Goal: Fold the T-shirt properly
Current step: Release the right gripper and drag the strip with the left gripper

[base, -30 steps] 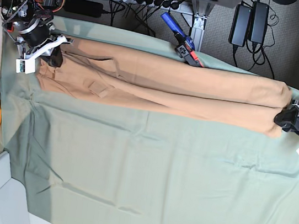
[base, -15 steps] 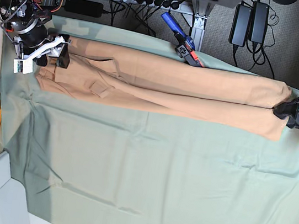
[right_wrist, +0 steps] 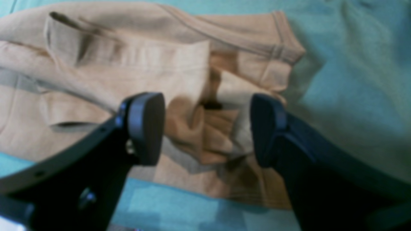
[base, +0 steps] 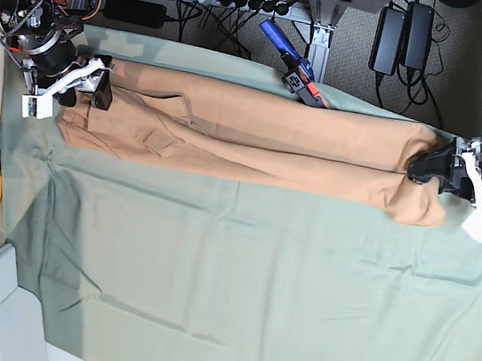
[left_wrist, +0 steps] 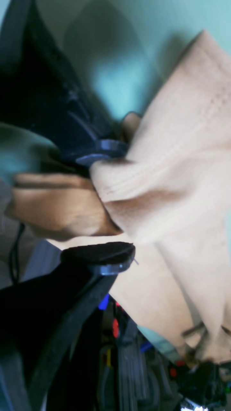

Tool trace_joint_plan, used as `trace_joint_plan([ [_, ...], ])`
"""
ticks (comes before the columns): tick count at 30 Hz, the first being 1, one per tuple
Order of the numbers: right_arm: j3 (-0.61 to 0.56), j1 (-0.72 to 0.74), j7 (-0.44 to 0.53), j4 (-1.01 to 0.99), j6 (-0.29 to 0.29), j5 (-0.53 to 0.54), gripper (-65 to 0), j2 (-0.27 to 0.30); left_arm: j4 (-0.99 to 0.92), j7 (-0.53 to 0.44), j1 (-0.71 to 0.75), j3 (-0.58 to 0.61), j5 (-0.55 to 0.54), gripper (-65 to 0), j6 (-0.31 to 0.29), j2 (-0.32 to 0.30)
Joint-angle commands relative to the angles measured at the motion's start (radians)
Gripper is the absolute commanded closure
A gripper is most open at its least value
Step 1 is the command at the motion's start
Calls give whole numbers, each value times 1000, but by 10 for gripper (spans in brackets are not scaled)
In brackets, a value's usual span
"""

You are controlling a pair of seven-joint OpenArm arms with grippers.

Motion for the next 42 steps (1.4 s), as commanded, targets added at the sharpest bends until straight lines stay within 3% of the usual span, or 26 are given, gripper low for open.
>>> trace_joint_plan([
  [1,13,8,22,16,92,15,-418,19,10,7,-3,-2,-12,-382,-5,-4],
  [4,13,8,22,16,92,15,-418,19,10,-11,-3,-6,-14,-360,-5,10],
  [13,13,8,22,16,92,15,-418,19,10,-79,-6,-119,42,0,-5,43],
  [18,13,8,22,16,92,42,-418,19,10,-90,-8,-144,90,0,-5,42],
  [25,70,20,5,21,93,85,-418,-31,10,-107,-26,-145,130,0,-5,42],
  [32,178,21,-42,22,93,154,-418,-44,10,-116,-116,-144,193,0,-5,32],
  [42,253,22,-42,22,93,166,-418,-44,-64,-178,-293,-144,298,0,-5,-33],
])
